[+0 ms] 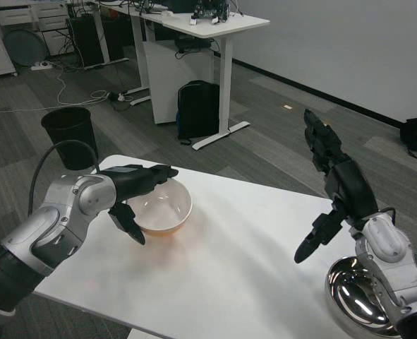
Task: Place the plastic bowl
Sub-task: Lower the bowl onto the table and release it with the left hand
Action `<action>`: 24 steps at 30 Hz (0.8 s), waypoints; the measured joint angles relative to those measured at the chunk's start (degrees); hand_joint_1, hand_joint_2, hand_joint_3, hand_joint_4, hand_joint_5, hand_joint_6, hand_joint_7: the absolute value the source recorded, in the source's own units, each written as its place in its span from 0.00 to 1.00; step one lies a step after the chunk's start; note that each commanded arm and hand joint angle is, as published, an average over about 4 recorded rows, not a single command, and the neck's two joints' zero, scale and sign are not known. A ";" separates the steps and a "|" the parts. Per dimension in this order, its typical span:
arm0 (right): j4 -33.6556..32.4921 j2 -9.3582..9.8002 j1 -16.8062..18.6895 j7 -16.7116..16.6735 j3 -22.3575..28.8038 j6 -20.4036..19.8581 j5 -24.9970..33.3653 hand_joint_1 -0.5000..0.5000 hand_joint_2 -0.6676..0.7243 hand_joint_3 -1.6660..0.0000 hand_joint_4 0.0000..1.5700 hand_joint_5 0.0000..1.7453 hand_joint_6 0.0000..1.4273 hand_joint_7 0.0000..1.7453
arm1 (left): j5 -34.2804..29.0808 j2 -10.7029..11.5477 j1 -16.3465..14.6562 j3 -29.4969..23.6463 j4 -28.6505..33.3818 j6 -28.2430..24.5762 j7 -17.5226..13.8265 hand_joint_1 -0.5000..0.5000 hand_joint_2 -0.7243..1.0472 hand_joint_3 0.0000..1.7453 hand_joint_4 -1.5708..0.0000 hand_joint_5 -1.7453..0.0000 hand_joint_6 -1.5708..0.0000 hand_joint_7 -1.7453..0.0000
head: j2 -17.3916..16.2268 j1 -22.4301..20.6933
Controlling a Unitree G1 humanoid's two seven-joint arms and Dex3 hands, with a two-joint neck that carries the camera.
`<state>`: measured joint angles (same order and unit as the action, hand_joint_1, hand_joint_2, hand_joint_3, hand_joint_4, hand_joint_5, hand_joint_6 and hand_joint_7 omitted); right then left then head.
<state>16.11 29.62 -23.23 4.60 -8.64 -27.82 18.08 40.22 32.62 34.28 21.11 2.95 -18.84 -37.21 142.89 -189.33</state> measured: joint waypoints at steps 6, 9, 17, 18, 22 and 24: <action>0.00 0.00 0.00 0.00 0.00 -0.01 0.00 0.04 0.82 1.00 0.00 0.00 0.00 0.00 | -2.45 0.00 0.01 0.69 -0.44 -0.01 0.09 0.00 1.00 0.05 1.00 0.00 1.00 0.84 | -0.34 0.21; 0.00 -0.01 0.00 0.01 0.00 -0.02 0.05 0.04 0.82 1.00 0.00 0.00 0.00 0.00 | -3.51 -0.01 0.00 1.47 -1.59 0.01 0.13 0.00 1.00 0.05 1.00 0.00 1.00 0.84 | -0.49 0.17; 0.00 -0.01 0.00 0.01 -0.01 -0.03 0.10 0.04 0.82 1.00 0.00 0.00 0.00 0.00 | -4.88 -0.04 -0.04 2.13 -2.94 -0.01 0.11 0.00 0.98 0.05 1.00 0.00 1.00 0.84 | -0.93 0.02; 0.00 -0.01 0.00 0.01 -0.01 -0.03 0.10 0.04 0.82 1.00 0.00 0.00 0.00 0.00 | -5.13 -0.05 -0.04 2.22 -2.96 -0.01 0.10 0.00 0.99 0.05 1.00 0.00 1.00 0.84 | -0.96 0.02; 0.00 -0.01 0.00 0.01 -0.02 -0.03 0.10 0.04 0.82 1.00 0.00 0.00 0.00 0.00 | -5.66 -0.08 -0.04 2.57 -3.09 -0.01 0.08 0.00 0.98 0.05 1.00 0.00 1.00 0.81 | -1.03 -0.08; 0.00 -0.01 0.00 0.01 -0.04 -0.03 0.11 0.04 0.82 1.00 0.00 0.00 0.00 0.00 | -5.92 -0.08 -0.04 2.65 -3.13 0.00 0.09 0.00 0.90 0.04 1.00 0.00 1.00 0.79 | -1.08 -0.11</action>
<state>16.11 29.61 -23.23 4.61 -8.68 -27.84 18.19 34.30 32.54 34.24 23.75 -0.18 -18.84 -37.12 141.81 -189.44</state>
